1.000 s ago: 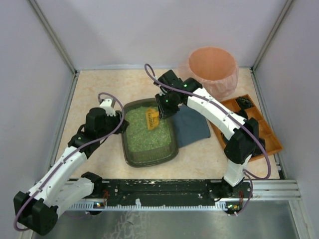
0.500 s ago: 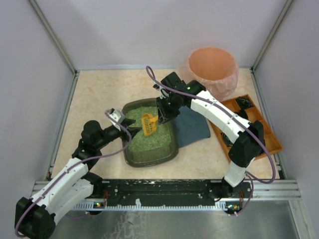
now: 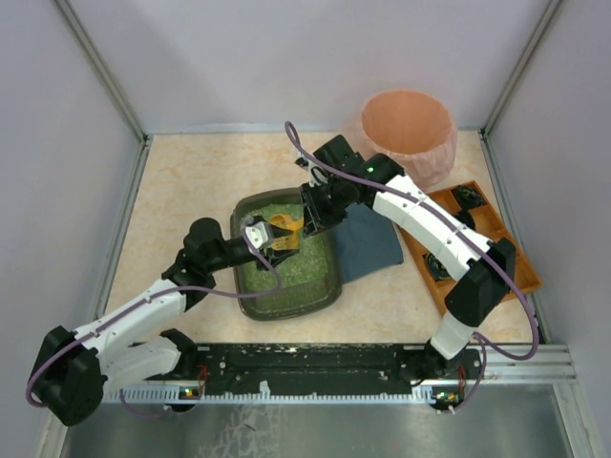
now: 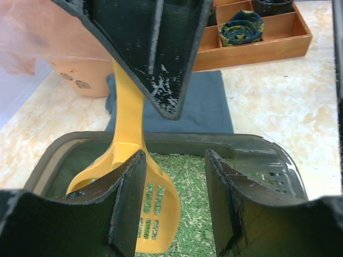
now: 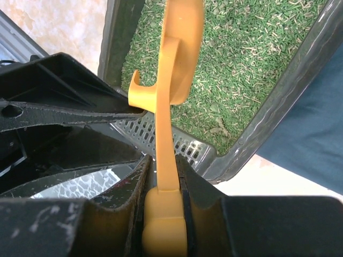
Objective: Clean the litter box
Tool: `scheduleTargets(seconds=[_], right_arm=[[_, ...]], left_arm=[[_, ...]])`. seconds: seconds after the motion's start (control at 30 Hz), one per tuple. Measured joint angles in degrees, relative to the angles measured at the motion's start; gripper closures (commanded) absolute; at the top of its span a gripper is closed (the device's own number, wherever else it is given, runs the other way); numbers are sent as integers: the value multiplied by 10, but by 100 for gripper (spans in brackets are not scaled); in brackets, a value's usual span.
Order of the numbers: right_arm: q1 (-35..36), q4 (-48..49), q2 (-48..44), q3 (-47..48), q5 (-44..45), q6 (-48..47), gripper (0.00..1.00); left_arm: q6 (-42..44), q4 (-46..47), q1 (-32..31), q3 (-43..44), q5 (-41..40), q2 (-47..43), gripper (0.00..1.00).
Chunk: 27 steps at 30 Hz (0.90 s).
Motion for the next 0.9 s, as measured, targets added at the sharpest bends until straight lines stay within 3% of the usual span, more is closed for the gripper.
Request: scheduleTargets(seconds=[0.4, 0.73, 0.9], right_arm=[[-5, 18, -4, 0, 4, -5, 100], [-4, -16, -6, -19, 10, -15, 100], [-4, -20, -9, -19, 0, -15, 100]], left_arm=[[56, 14, -5, 24, -43, 34, 40], [69, 61, -4, 5, -56, -27, 35], [79, 64, -4, 5, -61, -16, 33]])
